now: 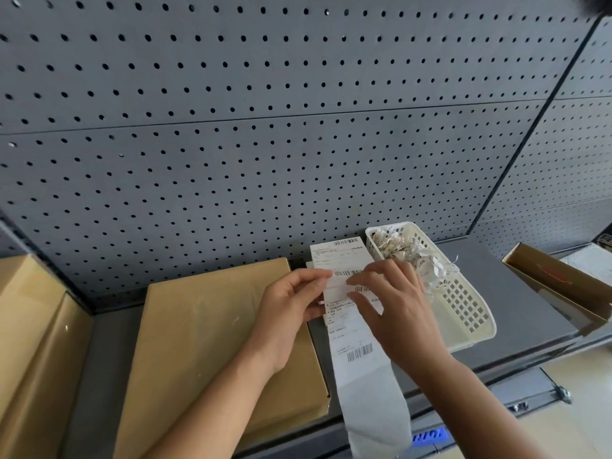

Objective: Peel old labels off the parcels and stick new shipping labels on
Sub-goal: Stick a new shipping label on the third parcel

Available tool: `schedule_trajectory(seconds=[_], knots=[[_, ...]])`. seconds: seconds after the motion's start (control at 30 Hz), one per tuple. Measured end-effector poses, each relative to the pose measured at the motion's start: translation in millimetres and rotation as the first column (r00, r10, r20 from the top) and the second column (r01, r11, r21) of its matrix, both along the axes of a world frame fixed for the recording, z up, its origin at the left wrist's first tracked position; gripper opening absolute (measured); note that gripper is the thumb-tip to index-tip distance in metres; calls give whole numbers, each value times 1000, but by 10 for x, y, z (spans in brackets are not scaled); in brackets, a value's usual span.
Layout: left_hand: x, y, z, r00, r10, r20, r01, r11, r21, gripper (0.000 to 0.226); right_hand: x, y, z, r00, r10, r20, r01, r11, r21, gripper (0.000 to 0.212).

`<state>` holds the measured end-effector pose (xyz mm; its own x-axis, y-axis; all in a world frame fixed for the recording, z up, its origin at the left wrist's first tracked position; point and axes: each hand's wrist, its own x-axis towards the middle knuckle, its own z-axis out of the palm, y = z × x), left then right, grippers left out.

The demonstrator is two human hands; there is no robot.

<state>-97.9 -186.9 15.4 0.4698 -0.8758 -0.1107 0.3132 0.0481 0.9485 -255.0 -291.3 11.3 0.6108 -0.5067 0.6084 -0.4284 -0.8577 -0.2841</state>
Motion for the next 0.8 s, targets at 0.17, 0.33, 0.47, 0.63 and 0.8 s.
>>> schedule_trajectory(seconds=[0.17,0.33,0.47,0.63,0.8], knots=[[27,-21,22,989,-2,-151,5,1000,20,13,-1,2,-41,1000,23,11,-23,999,24,15],[18,-40,7,975,-51,-218,56,998,17,13,30,60,-31,998,61,11,-61,998,7,25],[13,-69,-9,977,-31,-209,41,998,43,11,70,78,-33,996,77,42,-77,997,1,22],[27,-79,-27,982,-7,-189,15,999,41,18,83,84,-35,992,109,59,-112,992,52,15],[27,-70,-38,984,2,-179,5,999,35,18,94,71,31,989,147,19,-148,979,138,26]])
